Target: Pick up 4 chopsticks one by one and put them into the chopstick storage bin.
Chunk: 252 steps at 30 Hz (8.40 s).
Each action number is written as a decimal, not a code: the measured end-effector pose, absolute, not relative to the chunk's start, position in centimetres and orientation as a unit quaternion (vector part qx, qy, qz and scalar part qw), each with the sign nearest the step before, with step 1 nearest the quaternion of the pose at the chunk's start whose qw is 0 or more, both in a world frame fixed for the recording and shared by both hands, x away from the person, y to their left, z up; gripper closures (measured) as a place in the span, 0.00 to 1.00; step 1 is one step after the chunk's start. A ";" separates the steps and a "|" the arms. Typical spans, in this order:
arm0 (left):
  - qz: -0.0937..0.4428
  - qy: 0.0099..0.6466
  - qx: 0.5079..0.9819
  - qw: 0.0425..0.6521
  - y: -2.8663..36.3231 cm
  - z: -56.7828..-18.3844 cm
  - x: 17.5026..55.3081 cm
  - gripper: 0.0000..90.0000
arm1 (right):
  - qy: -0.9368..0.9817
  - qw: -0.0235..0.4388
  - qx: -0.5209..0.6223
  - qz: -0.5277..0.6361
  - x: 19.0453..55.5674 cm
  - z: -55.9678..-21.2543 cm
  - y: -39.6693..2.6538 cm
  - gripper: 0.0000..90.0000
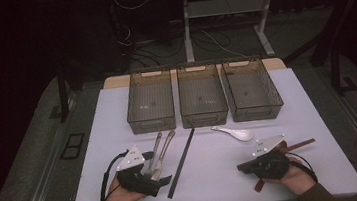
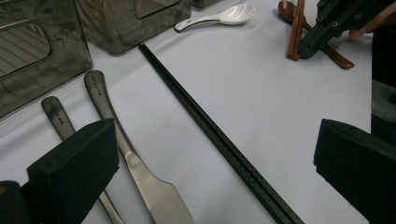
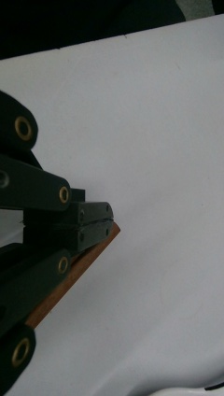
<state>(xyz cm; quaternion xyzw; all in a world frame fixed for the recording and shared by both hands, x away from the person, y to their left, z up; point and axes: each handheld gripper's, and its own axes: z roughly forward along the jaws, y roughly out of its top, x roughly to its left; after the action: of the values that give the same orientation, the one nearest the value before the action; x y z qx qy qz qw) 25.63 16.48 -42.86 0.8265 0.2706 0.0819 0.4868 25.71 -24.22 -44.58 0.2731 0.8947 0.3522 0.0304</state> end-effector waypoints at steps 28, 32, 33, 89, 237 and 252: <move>0.078 0.271 0.826 0.488 16.3 -43.2 25.6 0.00 | 0.883 0.051 0.299 0.358 28.3 -44.8 -23.9 0.99; 0.078 0.272 0.825 0.489 16.2 -43.2 25.6 0.00 | 0.881 0.054 0.304 0.358 28.8 -44.8 -24.0 0.99; 0.078 0.272 0.825 0.489 16.2 -43.2 25.6 0.00 | 0.881 0.055 0.304 0.359 28.9 -44.8 -23.9 0.99; 0.074 0.269 0.825 0.492 16.1 -43.3 25.9 0.00 | 0.854 0.052 0.309 0.415 29.6 -41.6 -27.2 0.55; 0.077 0.254 0.828 0.493 16.2 -43.3 25.9 0.00 | 0.870 0.051 0.273 0.407 28.9 -39.6 -32.7 0.93; 0.079 0.255 0.828 0.493 16.2 -43.3 25.8 0.00 | 0.859 0.068 0.273 0.427 30.0 -38.1 -30.1 0.93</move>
<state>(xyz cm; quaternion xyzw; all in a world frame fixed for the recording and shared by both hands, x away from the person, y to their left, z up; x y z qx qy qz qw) 25.78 16.16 -43.30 0.8278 0.2553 0.0787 0.4934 30.00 -30.12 -38.07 0.2731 0.8594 0.4269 0.0683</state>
